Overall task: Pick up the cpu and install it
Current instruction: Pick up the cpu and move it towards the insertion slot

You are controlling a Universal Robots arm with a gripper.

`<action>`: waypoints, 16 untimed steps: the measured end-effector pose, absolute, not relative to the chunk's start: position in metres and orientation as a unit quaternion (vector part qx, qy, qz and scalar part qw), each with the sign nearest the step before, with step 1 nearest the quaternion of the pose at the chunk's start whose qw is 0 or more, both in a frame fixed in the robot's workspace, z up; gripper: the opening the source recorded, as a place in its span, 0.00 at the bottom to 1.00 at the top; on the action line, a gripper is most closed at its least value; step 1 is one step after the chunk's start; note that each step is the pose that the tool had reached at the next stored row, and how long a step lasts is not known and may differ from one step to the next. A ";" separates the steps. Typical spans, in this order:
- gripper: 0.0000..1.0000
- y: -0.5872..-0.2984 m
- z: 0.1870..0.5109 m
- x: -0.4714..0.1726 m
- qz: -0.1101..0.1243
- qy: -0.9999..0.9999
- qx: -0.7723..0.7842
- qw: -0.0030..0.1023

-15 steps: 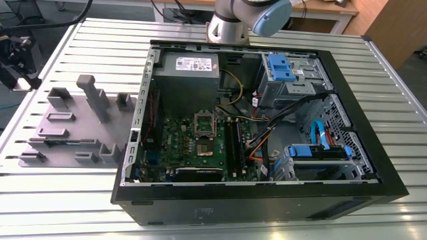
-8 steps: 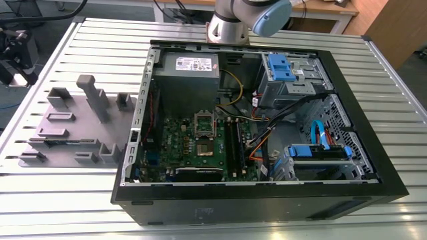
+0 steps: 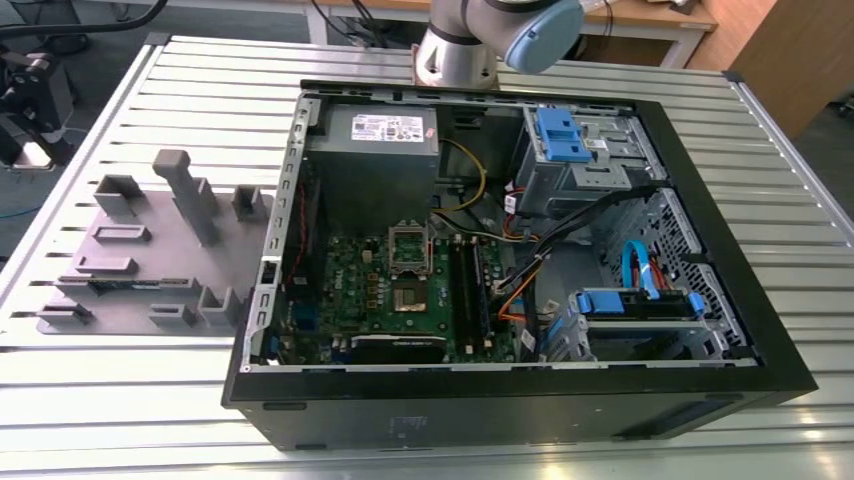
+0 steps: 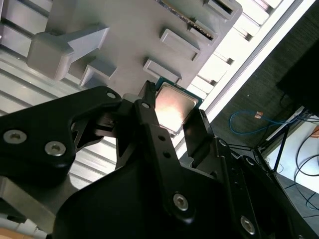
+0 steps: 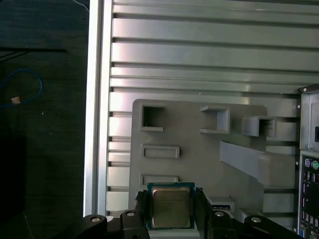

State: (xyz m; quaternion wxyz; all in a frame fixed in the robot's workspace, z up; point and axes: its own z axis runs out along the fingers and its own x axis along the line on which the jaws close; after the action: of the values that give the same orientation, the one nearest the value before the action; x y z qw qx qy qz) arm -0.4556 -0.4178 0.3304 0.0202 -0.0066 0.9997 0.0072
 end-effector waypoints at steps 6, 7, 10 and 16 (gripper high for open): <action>0.47 -0.418 0.331 -0.456 0.007 1.000 -0.007 0.020; 0.47 -0.418 0.331 -0.456 0.007 1.000 -0.007 0.020; 0.47 -0.418 0.331 -0.455 0.007 1.000 -0.007 0.020; 0.47 -0.418 0.331 -0.448 0.008 1.000 -0.007 0.020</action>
State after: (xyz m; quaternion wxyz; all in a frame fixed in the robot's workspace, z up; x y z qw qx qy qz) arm -0.4480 -0.4178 0.3305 0.0201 -0.0066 0.9997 0.0077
